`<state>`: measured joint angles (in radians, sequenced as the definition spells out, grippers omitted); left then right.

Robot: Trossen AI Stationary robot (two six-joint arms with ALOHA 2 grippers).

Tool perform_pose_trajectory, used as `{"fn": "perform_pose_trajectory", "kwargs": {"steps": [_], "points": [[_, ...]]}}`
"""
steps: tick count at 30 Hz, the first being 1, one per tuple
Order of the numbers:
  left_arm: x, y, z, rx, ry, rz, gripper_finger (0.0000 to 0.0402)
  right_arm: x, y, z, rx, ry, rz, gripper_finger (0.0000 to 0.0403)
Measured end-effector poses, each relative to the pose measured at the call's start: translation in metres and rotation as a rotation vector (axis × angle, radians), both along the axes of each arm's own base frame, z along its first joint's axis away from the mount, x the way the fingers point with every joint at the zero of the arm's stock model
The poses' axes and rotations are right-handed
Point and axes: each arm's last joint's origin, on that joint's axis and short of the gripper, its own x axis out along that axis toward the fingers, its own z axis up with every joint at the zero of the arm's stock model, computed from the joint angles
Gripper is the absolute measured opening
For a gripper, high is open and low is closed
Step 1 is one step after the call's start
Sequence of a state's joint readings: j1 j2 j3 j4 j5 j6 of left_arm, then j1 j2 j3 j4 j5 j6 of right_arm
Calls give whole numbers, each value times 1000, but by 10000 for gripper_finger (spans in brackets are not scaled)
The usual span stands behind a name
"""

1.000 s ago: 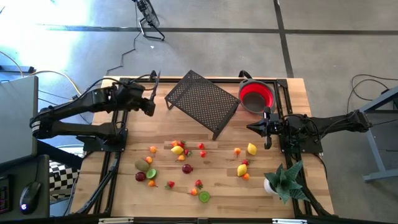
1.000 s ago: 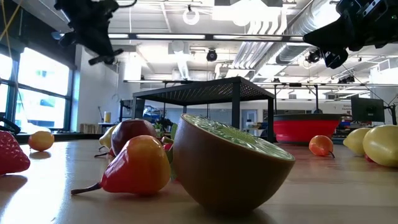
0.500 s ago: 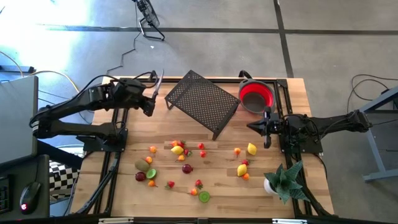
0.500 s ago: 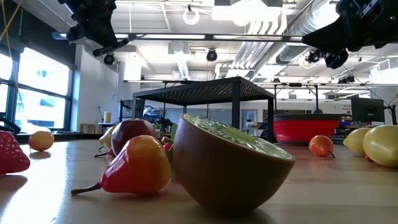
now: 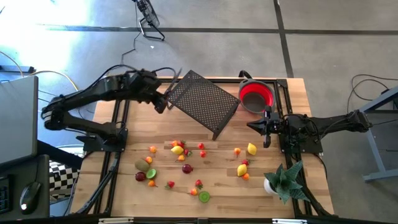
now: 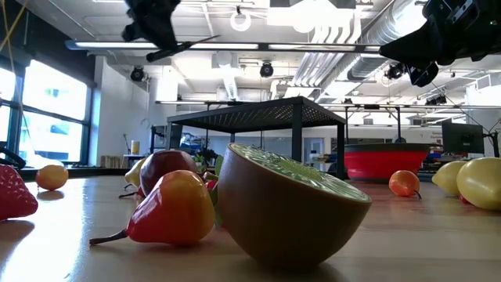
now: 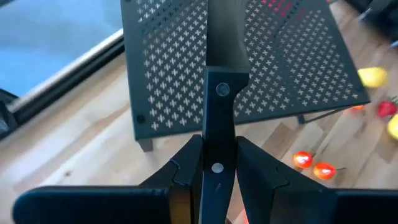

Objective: Pick & Place Fruit
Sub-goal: Put the knife on the shelf

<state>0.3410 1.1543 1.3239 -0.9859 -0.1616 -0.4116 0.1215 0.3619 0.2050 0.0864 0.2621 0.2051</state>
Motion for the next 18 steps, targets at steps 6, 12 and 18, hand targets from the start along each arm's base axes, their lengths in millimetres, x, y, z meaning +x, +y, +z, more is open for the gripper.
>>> {"fn": "perform_pose_trajectory", "kwargs": {"steps": [6,12,18], "points": [[26,31,26,-1,87,-12,72,0,0,0,0,1,3,2],[51,72,29,-44,165,-46,72,0,0,0,0,1,4,3],[75,108,5,-113,248,-81,72,0,0,0,0,2,4,3]]}}
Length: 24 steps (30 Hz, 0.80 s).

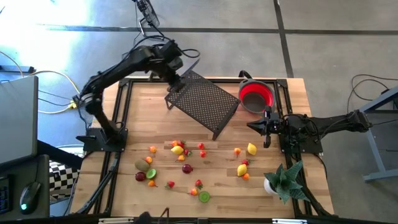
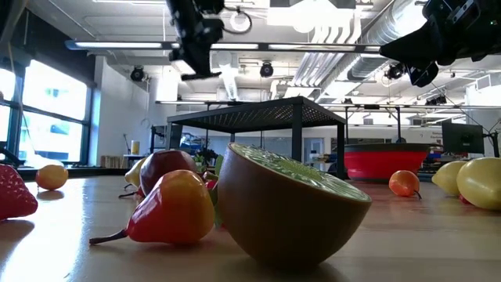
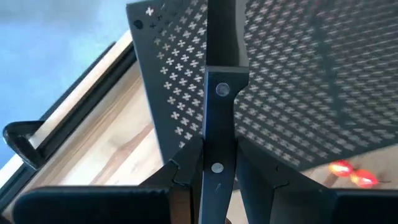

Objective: Pick & Place Fruit
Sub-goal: Put the knife on the shelf

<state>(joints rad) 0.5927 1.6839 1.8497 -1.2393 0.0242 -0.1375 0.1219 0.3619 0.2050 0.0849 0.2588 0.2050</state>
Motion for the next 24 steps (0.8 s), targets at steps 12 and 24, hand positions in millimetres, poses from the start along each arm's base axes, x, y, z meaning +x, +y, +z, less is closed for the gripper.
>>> {"fn": "perform_pose_trajectory", "kwargs": {"steps": [12,24], "points": [[27,30,-45,-89,70,-21,72,0,0,0,-9,4,0,3],[32,24,-47,-122,64,7,72,0,0,-1,-26,9,-2,2]]}}
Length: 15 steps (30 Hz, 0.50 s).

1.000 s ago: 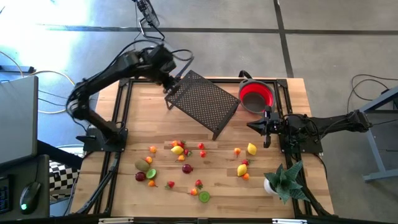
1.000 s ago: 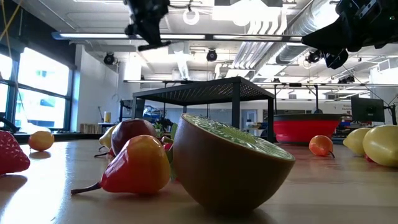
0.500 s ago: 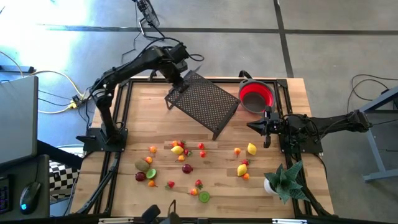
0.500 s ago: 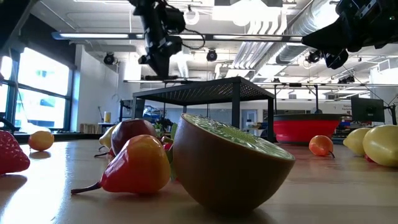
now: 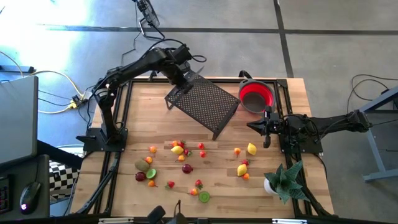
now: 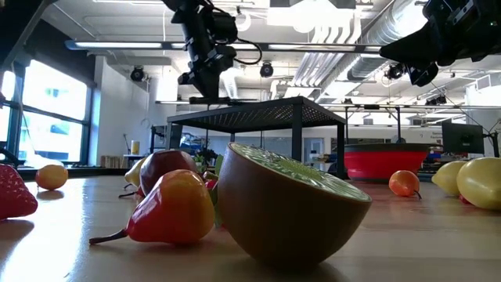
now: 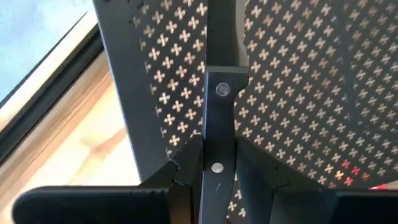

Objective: Pick & Place Fruit
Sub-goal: Put the knife on the shelf

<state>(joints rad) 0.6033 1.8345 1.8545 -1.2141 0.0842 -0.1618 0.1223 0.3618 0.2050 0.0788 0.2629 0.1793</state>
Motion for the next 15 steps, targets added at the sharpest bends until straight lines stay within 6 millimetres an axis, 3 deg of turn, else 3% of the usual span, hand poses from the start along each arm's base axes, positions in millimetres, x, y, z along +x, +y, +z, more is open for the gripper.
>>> {"fn": "perform_pose_trajectory", "kwargs": {"steps": [11,15], "points": [[21,-12,-17,36,68,-37,72,0,0,0,0,1,0,2],[19,-12,-18,45,106,-28,72,0,0,0,0,2,0,2]]}}
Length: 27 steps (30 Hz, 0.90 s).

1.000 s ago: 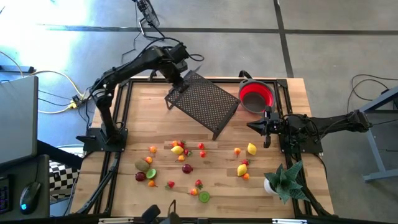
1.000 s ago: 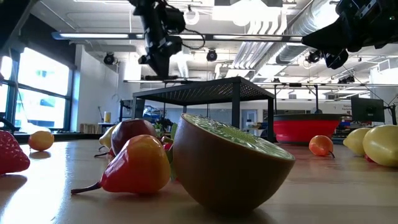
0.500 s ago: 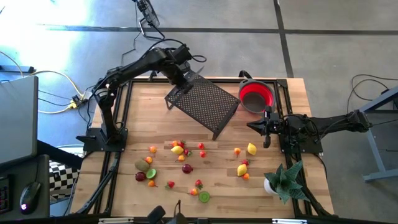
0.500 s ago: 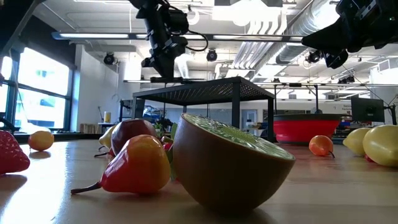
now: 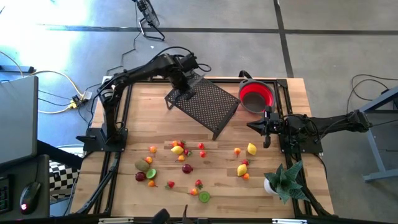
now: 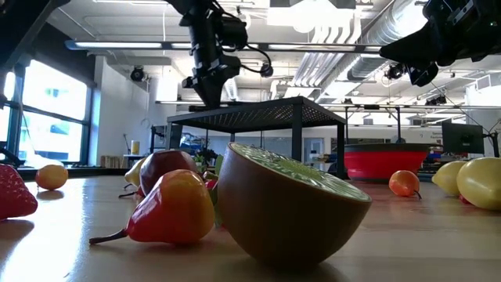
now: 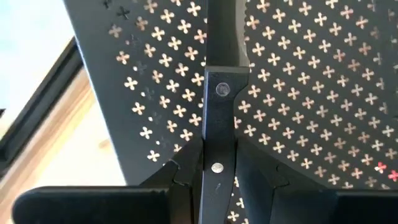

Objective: Pick & Place Fruit
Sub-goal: Put the knife on the shelf

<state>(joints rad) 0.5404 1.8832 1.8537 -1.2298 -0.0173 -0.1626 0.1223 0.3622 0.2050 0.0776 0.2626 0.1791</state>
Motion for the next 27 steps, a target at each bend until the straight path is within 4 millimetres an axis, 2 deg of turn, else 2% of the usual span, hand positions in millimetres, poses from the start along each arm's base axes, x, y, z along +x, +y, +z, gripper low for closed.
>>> {"fn": "perform_pose_trajectory", "kwargs": {"steps": [27], "points": [[5,1,-7,-22,8,22,82,0,0,0,0,0,2,2]]}}
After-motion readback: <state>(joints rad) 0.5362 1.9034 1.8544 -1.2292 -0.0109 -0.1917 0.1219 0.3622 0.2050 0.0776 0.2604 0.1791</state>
